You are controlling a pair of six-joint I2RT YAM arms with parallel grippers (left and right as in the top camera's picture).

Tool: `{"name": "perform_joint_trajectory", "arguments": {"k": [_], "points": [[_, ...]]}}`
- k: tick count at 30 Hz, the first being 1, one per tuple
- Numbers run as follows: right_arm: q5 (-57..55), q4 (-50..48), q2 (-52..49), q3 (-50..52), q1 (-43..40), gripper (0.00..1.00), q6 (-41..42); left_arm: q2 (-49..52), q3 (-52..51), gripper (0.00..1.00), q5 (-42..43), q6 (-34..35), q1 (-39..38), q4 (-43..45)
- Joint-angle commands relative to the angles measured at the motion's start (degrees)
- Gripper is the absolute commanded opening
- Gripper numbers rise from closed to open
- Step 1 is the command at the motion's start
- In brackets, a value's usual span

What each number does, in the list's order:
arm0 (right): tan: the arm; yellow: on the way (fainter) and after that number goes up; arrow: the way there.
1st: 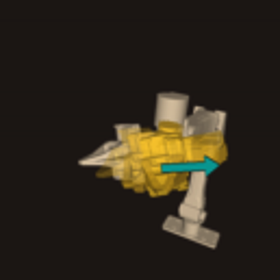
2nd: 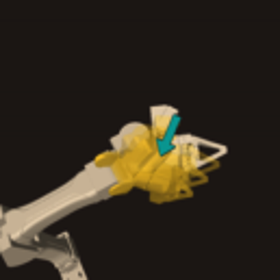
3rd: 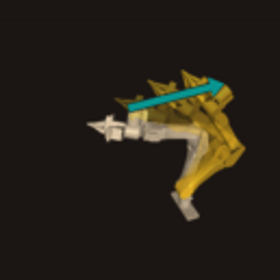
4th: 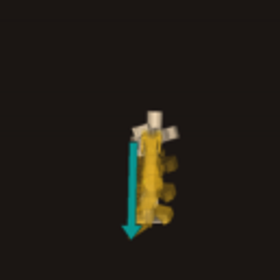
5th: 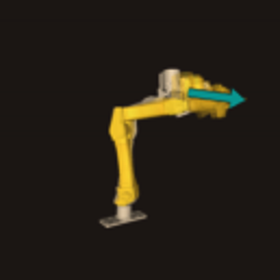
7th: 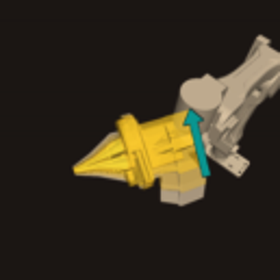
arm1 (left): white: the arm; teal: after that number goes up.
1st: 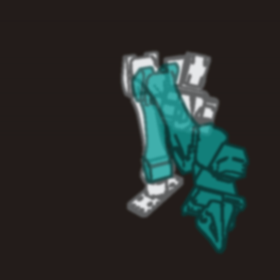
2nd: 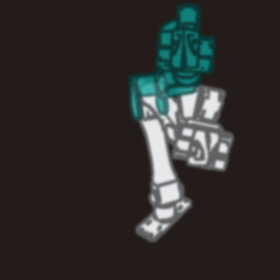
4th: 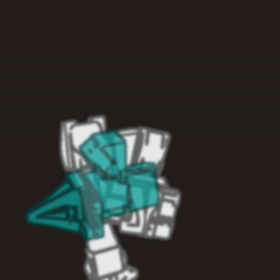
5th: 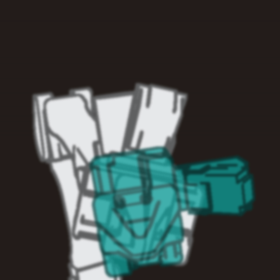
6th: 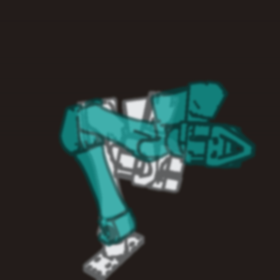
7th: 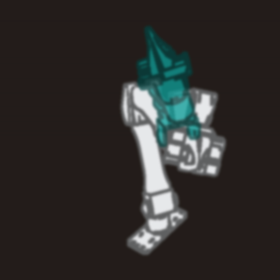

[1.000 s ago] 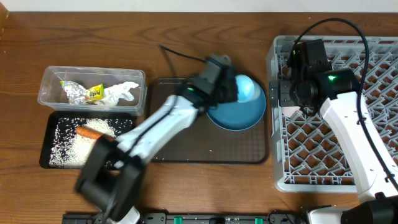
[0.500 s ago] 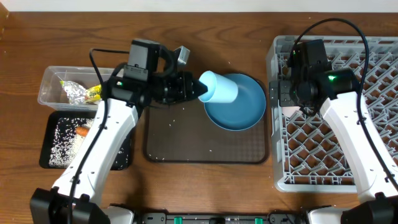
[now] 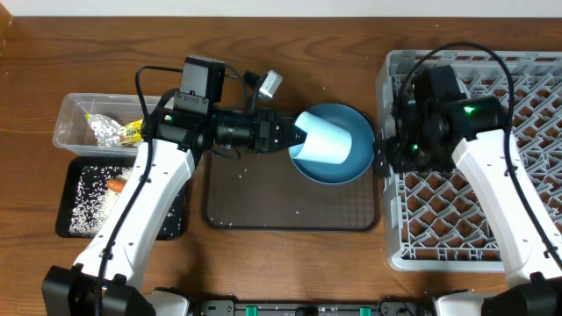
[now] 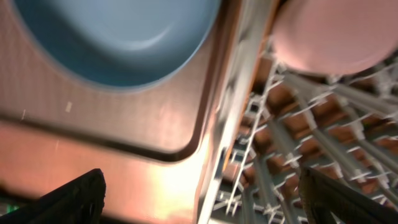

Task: Sort waste into correct bins and load items into the dishwasher rack
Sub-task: 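Lift the light-blue cup and carry it right toward the right gripper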

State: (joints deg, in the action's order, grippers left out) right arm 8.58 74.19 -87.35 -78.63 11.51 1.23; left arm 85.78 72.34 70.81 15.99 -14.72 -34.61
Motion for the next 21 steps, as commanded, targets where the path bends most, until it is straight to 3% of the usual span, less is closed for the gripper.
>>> {"name": "perform_joint_trajectory", "arguments": {"k": [1,5,8,14,21], "points": [[10.97,0.83,3.58,-0.94,-1.92,0.98,-8.63,0.04,-0.02,0.06,3.78,-2.23,0.17,-0.33],[28.57,3.41,9.75,-0.94,-4.61,0.98,-21.18,0.04,-0.02,0.06,3.80,-2.23,0.17,-0.98],[36.09,4.31,15.23,-0.92,-7.17,0.99,-25.24,0.04,-0.02,0.06,5.20,-2.23,0.17,-1.36],[40.74,4.20,23.12,-0.92,-9.18,0.99,-25.55,0.04,-0.02,0.06,9.79,-2.23,-1.27,-1.33],[42.91,4.33,24.55,-0.31,-9.18,0.99,-25.68,0.04,0.00,0.06,9.81,-1.77,-7.19,-0.92]]}}
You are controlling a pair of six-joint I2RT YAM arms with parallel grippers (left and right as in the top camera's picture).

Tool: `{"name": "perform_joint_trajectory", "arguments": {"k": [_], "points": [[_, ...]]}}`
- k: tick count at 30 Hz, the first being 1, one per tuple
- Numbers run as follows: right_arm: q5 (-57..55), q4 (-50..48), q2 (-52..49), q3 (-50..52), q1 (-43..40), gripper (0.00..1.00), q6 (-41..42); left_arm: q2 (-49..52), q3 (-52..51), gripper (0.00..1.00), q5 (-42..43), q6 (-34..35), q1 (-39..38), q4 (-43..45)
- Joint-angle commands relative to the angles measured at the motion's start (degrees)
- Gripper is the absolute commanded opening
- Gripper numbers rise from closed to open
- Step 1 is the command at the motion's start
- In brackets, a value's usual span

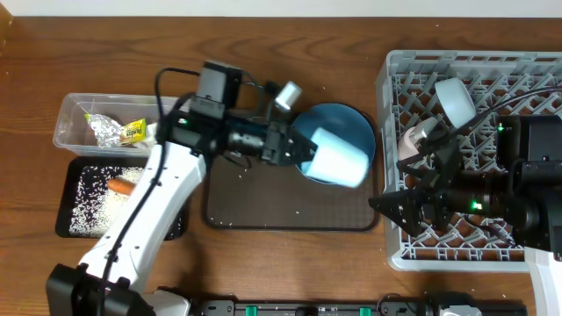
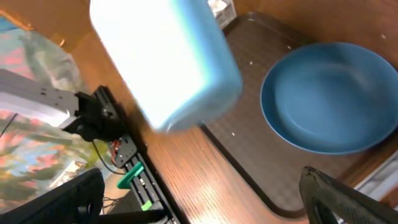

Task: Sort waste into correct bins and load items into the dishwasher rack
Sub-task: 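Lift the light-blue cup and carry it right toward the right gripper, then grasp the light-blue cup with the right gripper and release the left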

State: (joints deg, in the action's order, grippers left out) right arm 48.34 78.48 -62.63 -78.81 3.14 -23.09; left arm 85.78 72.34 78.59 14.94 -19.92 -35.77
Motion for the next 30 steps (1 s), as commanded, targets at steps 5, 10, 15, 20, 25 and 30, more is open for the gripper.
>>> {"name": "perform_joint_trajectory", "arguments": {"k": [5,10,15,20,25,30], "points": [[4.90,-0.48,-0.26,2.36,-0.81,0.99,-3.54,0.02,0.00,0.06,2.05,-0.72,-3.41,0.24],[9.16,-1.07,-0.26,4.79,-0.81,0.99,-6.38,0.02,0.00,0.06,2.21,-0.15,-3.41,1.29],[14.25,-6.51,-0.26,9.09,-0.81,0.98,-6.34,0.02,0.00,0.06,5.42,0.35,-3.41,3.78],[19.19,-11.23,-0.26,11.69,-0.81,0.88,-6.34,0.02,0.00,0.06,5.42,0.33,-3.41,3.72],[23.17,-13.18,-0.26,11.72,-0.81,0.79,-6.34,0.02,0.00,0.06,5.42,0.33,-3.41,3.69],[24.39,-12.90,-0.26,11.72,-0.81,0.66,-6.32,0.02,0.00,0.07,5.40,0.31,-3.41,3.72]]}}
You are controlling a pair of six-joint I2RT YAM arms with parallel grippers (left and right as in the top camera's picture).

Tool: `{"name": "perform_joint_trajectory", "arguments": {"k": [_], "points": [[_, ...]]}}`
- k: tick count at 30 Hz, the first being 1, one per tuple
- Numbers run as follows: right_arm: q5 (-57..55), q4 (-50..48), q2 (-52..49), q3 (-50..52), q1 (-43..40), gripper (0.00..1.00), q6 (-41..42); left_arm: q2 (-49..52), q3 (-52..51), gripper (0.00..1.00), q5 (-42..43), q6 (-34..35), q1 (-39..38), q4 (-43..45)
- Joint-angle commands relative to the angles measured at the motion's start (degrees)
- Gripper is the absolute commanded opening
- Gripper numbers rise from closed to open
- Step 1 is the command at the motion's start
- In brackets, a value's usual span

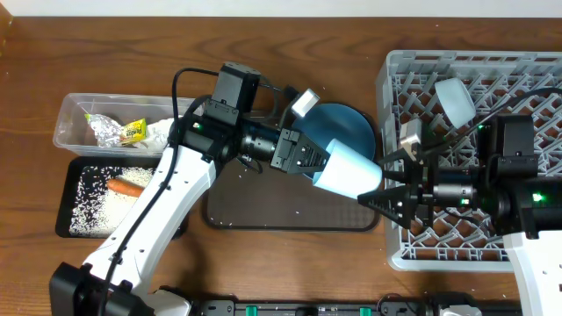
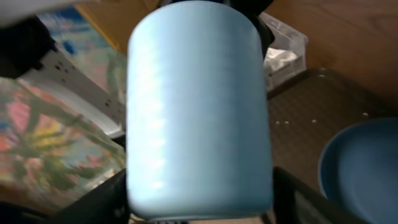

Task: Sort waste into correct bins and load items into the dishwasher rack
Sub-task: 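Grasp the light-blue cup with the right gripper and release the left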

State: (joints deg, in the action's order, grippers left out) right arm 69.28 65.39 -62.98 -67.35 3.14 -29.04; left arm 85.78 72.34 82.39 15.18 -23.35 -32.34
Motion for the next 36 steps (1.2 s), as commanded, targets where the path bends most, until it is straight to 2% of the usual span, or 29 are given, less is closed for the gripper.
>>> {"name": "perform_joint_trajectory", "arguments": {"k": [1,10,36], "points": [[3.45,0.28,0.09,0.31,-0.81,0.65,-0.33,0.02,0.00,0.06,1.60,0.07,0.02,0.28],[3.48,1.33,0.09,0.31,-0.81,0.61,-0.20,0.02,0.00,0.06,1.29,0.04,0.02,0.31],[3.65,0.76,0.09,0.31,0.33,0.68,-0.22,0.02,0.00,0.06,0.50,-0.15,0.02,0.35]]}}
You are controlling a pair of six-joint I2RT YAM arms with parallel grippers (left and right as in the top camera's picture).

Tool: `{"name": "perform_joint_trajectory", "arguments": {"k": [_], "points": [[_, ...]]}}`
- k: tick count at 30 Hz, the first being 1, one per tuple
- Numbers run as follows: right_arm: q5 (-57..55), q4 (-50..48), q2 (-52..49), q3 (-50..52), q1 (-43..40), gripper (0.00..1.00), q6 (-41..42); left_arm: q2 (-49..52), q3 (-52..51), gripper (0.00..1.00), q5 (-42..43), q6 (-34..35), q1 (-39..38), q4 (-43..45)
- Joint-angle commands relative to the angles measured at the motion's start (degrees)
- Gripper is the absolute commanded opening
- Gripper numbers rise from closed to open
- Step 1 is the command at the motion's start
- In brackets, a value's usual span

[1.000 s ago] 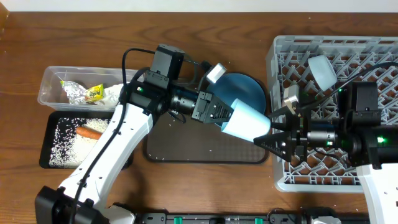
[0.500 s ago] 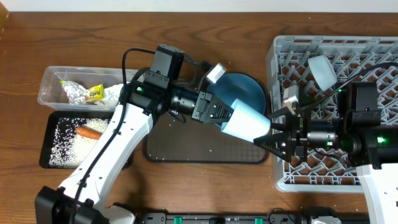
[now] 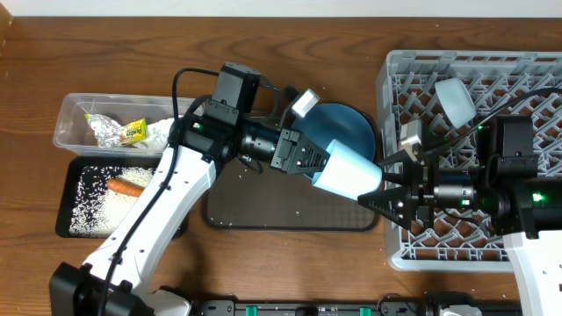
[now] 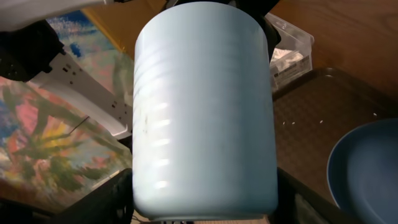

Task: Sort waste into correct bins and load items into the dishwasher rack
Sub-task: 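Grasp the light-blue cup with the right gripper and release the left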

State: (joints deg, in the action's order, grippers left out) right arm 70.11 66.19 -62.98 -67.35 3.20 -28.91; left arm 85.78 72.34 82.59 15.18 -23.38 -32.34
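A light blue cup hangs on its side over the brown mat, between both arms. My left gripper is shut on its rim end. My right gripper is closed round its base end. In the right wrist view the cup fills the space between the two black fingers, which touch its sides, so the right gripper grips it. A blue plate lies on the mat behind the cup. The grey dishwasher rack stands at the right.
A brown mat lies mid-table. At the left stand a clear bin with wrappers and a black tray holding rice and a carrot. A white cup sits upside down in the rack.
Both arms are nearly where they were. In the right wrist view the cup looks slightly larger and sits tight against both right fingers.
My left gripper held the cup over the blue plate while my right gripper was at the rack's left edge. Then the right gripper faced the mat, open, with the cup further right. By the last moment the cup's base lay between the right fingers, as now.
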Motion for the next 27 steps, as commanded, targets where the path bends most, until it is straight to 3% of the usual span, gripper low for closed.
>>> {"name": "perform_joint_trajectory", "arguments": {"k": [1,6,11,17,27], "points": [[2.82,-0.09,0.09,0.31,0.24,0.69,-0.35,0.02,0.00,0.06,0.31,-0.15,0.04,0.50],[2.84,-0.48,0.09,0.31,0.26,0.69,-0.33,0.04,0.00,0.06,-1.03,-0.13,0.04,0.50],[2.84,-0.50,0.09,0.31,0.26,0.52,-0.33,0.04,0.00,0.06,-1.18,-0.13,0.04,0.52],[2.84,-0.55,0.09,0.31,0.24,0.40,-0.33,0.04,0.00,0.06,-1.16,-0.13,0.04,0.48],[2.78,-6.69,0.09,0.31,0.24,0.32,4.33,0.02,-0.02,0.06,-1.20,-1.81,-0.20,-3.43]]}}
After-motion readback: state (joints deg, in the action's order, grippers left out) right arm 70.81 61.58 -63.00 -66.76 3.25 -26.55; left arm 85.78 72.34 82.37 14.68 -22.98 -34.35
